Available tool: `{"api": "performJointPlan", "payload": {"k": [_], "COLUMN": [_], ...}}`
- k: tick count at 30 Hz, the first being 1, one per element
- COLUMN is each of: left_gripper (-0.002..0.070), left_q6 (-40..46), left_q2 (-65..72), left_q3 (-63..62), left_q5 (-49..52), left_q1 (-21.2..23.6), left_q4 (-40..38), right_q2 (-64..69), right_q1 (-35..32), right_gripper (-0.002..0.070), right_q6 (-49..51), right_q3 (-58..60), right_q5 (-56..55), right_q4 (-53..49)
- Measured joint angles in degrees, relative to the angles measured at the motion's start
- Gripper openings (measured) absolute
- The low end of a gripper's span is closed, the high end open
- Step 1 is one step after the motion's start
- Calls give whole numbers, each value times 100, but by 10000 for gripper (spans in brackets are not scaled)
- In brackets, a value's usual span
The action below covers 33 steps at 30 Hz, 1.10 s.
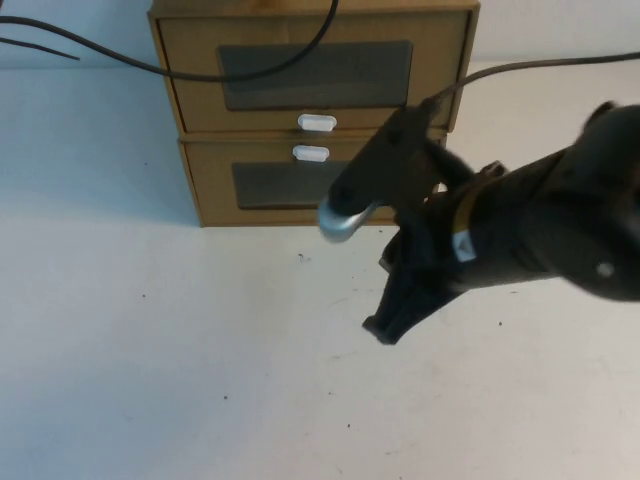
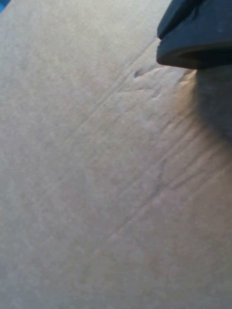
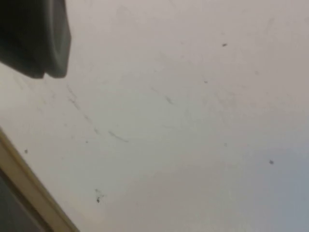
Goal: Open the shoe box
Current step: 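Pull the top drawer of the cardboard box fully open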
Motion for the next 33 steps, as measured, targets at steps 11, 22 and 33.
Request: {"api": "performJointPlan", "payload": {"k": [11,22,33], "left_gripper": [-4,-4,-4], "left_q6": [-4,-28,-32], "left_q2": [0,0,0], "left_q3": [0,0,0], "left_q5": [0,0,4], "left_q1": [0,0,0], "left_q4": [0,0,0], "right_q2": [970,1974,2588], "right_q1": [1211,1239,776], "right_gripper": [-13,78,209], "right_q6": [2532,4318,4421], "right_q3": [-77,-174,-788], "right_q5": [-250,-280,9], "right_q4": [-5282,-7989,-8129]}}
